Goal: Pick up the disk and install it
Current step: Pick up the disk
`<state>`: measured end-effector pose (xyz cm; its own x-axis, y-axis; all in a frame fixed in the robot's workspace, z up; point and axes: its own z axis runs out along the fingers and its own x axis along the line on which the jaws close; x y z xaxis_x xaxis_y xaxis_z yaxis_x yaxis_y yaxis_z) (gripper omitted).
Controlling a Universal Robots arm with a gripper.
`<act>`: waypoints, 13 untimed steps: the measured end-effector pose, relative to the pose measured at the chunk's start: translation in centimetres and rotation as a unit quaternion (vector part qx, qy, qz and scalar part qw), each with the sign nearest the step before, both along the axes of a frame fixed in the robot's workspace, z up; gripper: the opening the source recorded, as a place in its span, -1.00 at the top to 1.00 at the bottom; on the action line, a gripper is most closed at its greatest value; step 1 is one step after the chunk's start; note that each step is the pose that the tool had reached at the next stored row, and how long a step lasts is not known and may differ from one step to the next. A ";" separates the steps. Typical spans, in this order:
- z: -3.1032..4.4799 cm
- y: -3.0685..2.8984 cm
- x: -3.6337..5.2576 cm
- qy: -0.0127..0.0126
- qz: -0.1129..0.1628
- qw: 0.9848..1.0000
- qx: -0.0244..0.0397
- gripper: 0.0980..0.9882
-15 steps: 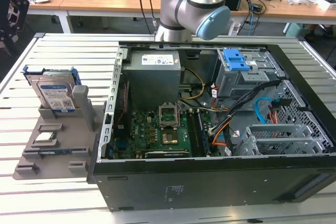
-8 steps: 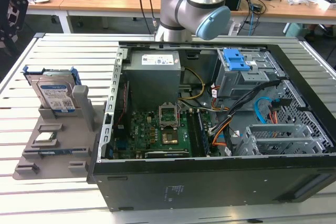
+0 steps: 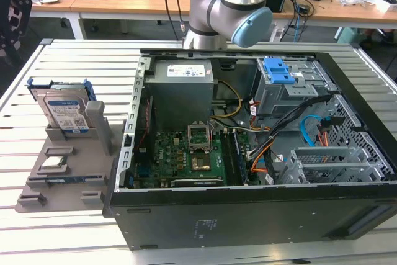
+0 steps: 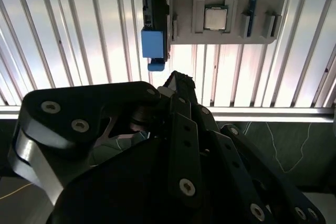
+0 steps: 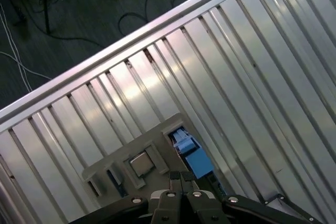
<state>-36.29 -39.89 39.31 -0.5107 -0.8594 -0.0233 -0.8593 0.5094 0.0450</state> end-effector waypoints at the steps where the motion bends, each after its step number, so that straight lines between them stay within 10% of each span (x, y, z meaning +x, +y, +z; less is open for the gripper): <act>1: 0.00 0.00 0.00 0.000 0.004 1.000 0.000 0.98; 13: 0.00 0.00 0.00 0.000 0.048 0.999 0.000 0.98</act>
